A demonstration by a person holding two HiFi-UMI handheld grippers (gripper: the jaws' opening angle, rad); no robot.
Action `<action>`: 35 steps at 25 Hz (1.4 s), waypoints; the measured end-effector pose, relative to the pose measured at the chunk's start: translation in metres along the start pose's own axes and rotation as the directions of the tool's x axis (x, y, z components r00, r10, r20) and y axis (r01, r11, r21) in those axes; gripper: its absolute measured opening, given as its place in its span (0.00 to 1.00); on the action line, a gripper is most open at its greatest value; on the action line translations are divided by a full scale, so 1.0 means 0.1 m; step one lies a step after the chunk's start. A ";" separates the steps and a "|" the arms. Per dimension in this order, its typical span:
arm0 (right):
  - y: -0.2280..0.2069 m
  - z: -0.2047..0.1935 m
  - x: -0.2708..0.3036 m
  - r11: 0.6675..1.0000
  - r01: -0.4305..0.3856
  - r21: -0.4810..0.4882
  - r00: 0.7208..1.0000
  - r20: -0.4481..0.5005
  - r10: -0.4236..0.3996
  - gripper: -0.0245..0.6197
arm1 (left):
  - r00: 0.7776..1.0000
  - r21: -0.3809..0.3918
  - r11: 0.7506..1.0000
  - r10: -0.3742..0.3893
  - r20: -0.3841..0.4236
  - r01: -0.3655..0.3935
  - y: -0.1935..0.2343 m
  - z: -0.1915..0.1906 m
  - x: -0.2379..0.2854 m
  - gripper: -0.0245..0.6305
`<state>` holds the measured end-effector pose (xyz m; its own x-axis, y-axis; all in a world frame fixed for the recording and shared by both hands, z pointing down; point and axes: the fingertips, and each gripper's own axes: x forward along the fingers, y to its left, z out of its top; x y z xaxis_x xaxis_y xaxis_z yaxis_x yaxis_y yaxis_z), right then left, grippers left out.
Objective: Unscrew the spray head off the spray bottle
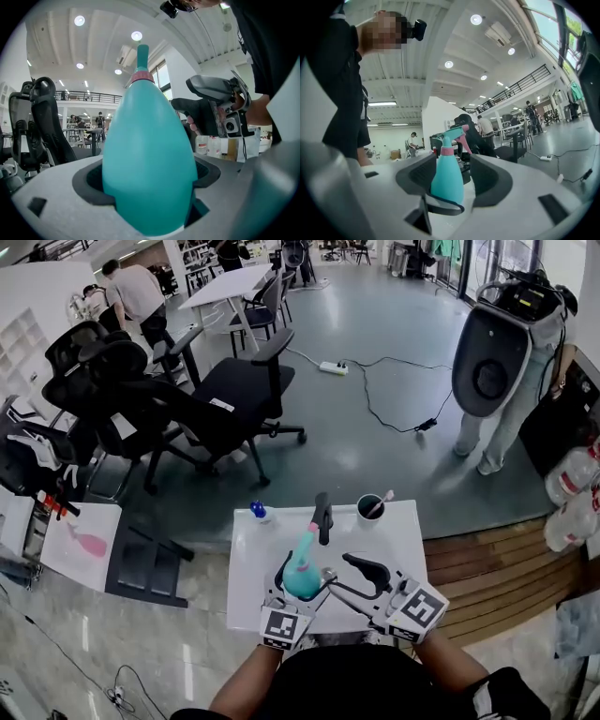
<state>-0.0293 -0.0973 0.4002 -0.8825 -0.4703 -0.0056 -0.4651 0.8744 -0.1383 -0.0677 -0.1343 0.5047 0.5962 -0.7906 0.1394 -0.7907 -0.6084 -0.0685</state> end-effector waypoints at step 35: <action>-0.05 0.27 0.10 1.000 -0.012 -0.011 0.998 0.062 0.013 0.27 | 0.989 0.150 0.978 -0.141 -0.041 0.146 -0.58 0.09 0.29 0.74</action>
<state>-0.0345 -0.1094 0.3744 -0.8824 -0.4655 -0.0688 -0.4550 0.8813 -0.1277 -0.0036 -0.1227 0.5034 0.6955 -0.6935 0.1880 -0.6656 -0.7204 -0.1950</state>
